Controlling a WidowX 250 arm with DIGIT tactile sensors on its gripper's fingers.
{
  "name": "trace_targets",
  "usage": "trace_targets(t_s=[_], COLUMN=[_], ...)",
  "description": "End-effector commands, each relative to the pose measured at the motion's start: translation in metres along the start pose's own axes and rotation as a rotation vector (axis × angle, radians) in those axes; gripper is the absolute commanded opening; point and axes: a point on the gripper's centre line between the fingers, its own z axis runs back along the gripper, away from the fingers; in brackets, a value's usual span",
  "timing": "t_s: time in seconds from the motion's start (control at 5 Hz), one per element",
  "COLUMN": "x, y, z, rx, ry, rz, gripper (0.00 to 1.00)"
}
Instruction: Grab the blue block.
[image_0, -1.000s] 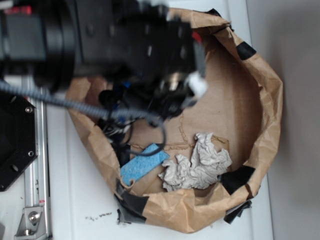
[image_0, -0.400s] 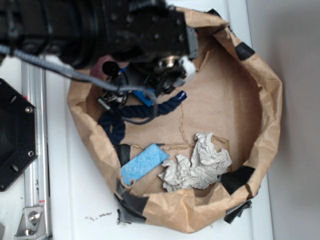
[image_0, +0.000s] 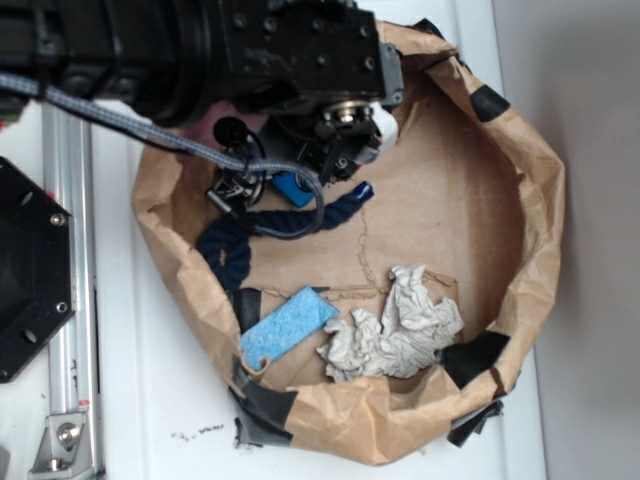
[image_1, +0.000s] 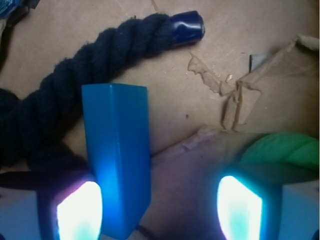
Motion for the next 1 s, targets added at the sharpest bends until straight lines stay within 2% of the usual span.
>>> trace_targets(t_s=[0.0, 0.6, 0.8], x=[0.011, 0.011, 0.013], y=[0.003, -0.018, -0.017], z=[-0.010, 0.011, 0.008], rx=[-0.002, 0.004, 0.014], ry=[-0.059, -0.086, -0.078], rz=[0.109, 0.095, 0.095], gripper=[0.00, 0.00, 0.00])
